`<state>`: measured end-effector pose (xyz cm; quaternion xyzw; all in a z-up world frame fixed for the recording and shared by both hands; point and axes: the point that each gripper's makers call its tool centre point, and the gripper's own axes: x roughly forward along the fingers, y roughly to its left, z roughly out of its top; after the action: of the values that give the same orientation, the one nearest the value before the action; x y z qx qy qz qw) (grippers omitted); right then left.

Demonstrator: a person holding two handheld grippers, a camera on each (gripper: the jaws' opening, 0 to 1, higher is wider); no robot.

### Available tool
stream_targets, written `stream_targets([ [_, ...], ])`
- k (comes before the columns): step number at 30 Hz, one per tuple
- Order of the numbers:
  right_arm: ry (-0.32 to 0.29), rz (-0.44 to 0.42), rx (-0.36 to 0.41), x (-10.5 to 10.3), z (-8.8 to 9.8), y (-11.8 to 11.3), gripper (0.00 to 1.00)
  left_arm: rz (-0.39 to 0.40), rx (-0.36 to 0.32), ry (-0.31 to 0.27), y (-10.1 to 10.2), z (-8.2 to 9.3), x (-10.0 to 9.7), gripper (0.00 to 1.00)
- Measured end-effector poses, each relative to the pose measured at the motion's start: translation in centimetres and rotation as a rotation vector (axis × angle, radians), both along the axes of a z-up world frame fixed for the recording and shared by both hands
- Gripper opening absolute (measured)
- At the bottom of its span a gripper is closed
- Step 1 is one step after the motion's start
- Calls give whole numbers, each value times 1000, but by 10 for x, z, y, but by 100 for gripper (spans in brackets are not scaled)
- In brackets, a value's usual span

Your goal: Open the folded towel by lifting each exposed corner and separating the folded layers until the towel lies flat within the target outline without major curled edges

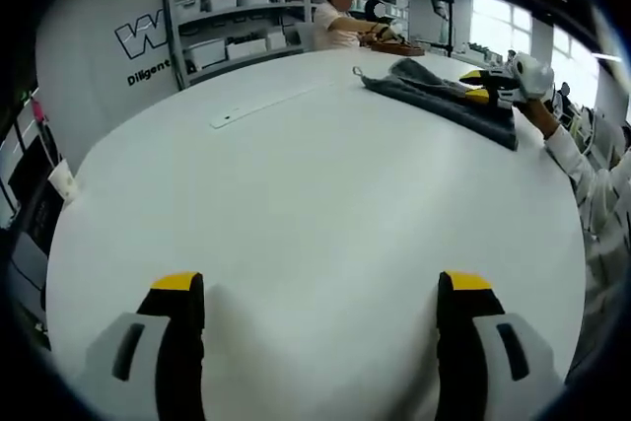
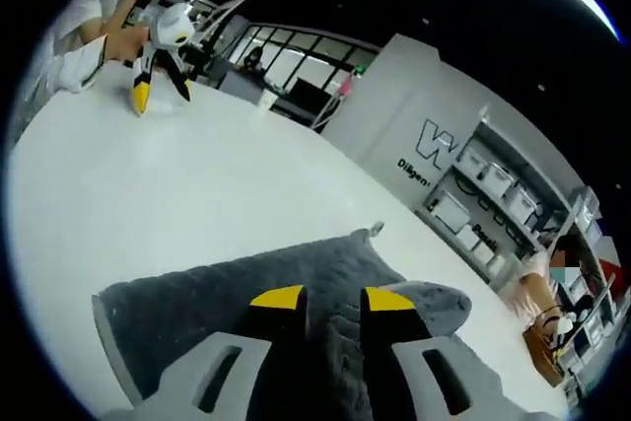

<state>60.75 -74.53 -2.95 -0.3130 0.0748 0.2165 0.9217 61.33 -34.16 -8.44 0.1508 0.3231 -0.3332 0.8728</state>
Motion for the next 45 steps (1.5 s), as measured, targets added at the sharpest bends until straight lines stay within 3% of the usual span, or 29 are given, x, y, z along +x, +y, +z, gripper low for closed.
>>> stream_targets([
  [3,-46,17,72,-1,14,4,28,2,2,1,1,0,0,96],
  [6,-51,27,179,-2,24,3,37,4,-1,0,1,0,1,96],
  [9,-75,13,221,-3,33,-3,45,2,4,4,0,-2,0,96],
  [12,-85,-5,300,-3,41,-11,61,1,0,3,0,-1,0,96],
  [19,-98,-36,426,-2,52,-25,85,12,6,9,3,-3,1,96],
  [23,-95,-90,458,0,53,-38,99,6,1,5,1,-2,0,96],
  [27,-91,-152,465,-3,52,-54,99,2,1,-3,0,0,-2,97],
  [35,-56,-198,462,-16,43,-73,98,4,-1,-3,1,1,-2,96],
  [39,-13,-207,611,-22,37,-80,82,2,1,-5,1,2,-2,96],
  [41,-4,-230,627,-24,31,-90,72,-1,1,-5,0,2,-2,96],
  [43,9,-279,643,-28,24,-103,55,-3,0,-4,-1,2,-2,96],
  [45,3,-289,669,-32,23,-110,49,-2,3,-4,0,2,-2,96],
])
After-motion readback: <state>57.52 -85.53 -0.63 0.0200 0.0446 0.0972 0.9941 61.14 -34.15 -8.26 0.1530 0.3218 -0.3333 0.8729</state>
